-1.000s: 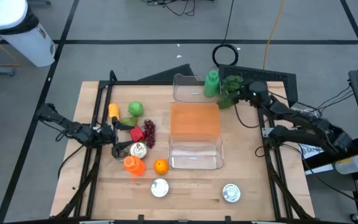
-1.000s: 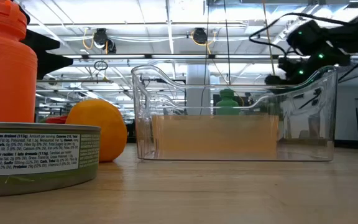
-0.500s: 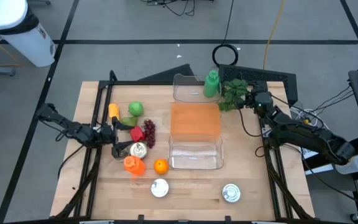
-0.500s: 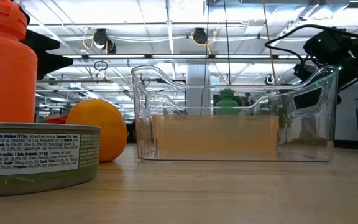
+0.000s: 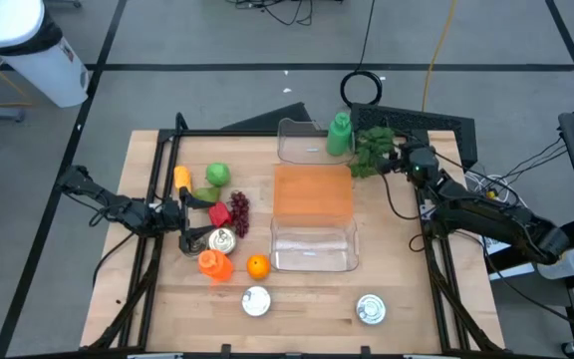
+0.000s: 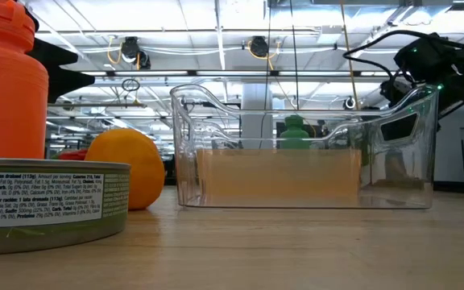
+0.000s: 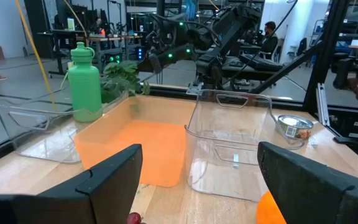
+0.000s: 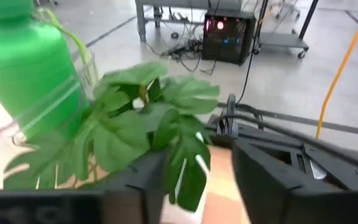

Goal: Pick & Place Food Item
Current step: Adjust the pot of plants on the table, then put the right green tuna can into the orange bin

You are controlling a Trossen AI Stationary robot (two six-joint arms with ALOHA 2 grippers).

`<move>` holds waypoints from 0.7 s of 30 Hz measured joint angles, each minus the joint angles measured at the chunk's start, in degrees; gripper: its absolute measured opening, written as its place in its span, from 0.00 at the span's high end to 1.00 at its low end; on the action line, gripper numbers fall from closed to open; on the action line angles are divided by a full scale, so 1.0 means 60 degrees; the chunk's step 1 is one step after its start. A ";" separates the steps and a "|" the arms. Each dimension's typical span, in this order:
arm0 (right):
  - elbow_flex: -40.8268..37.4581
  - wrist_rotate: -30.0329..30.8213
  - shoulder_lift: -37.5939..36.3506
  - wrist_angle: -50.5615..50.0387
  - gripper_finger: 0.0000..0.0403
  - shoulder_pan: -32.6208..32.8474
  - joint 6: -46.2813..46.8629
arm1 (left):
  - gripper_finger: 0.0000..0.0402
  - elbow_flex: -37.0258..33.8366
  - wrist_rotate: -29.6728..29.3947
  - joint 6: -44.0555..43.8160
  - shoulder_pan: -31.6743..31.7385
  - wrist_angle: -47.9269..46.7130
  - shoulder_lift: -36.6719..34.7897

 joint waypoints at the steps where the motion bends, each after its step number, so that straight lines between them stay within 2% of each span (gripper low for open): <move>1: 0.0000 0.0012 -0.0026 0.0117 0.54 0.0000 -0.0130 | 0.17 0.0000 0.0000 0.0000 0.0000 -0.0001 0.0002; 6: 0.0000 0.0092 -0.0387 0.0746 0.35 -0.0003 -0.1174 | 0.17 0.0000 0.0000 -0.0004 0.0002 -0.0002 0.0000; 9: 0.0000 0.0650 -0.0643 0.1089 0.29 0.0000 -0.1695 | 0.17 0.0000 -0.0002 -0.0004 0.0001 -0.0003 0.0000; 11: 0.0000 0.1043 -0.0803 0.1167 0.27 0.0000 -0.2193 | 0.17 0.0000 -0.0001 -0.0001 0.0002 -0.0002 0.0002; 14: 0.0197 0.1015 -0.0989 0.0831 0.26 0.0019 -0.2423 | 0.17 0.0000 0.0000 0.0000 0.0002 0.0000 -0.0001; 19: 0.1411 0.0965 -0.0953 -0.1078 0.26 0.0475 -0.2451 | 0.17 0.0000 -0.0001 -0.0001 0.0001 -0.0004 0.0001; 21: 0.2028 0.0567 -0.0918 -0.1818 0.26 0.0765 -0.2448 | 0.17 0.0000 0.0000 -0.0004 -0.0001 -0.0003 0.0002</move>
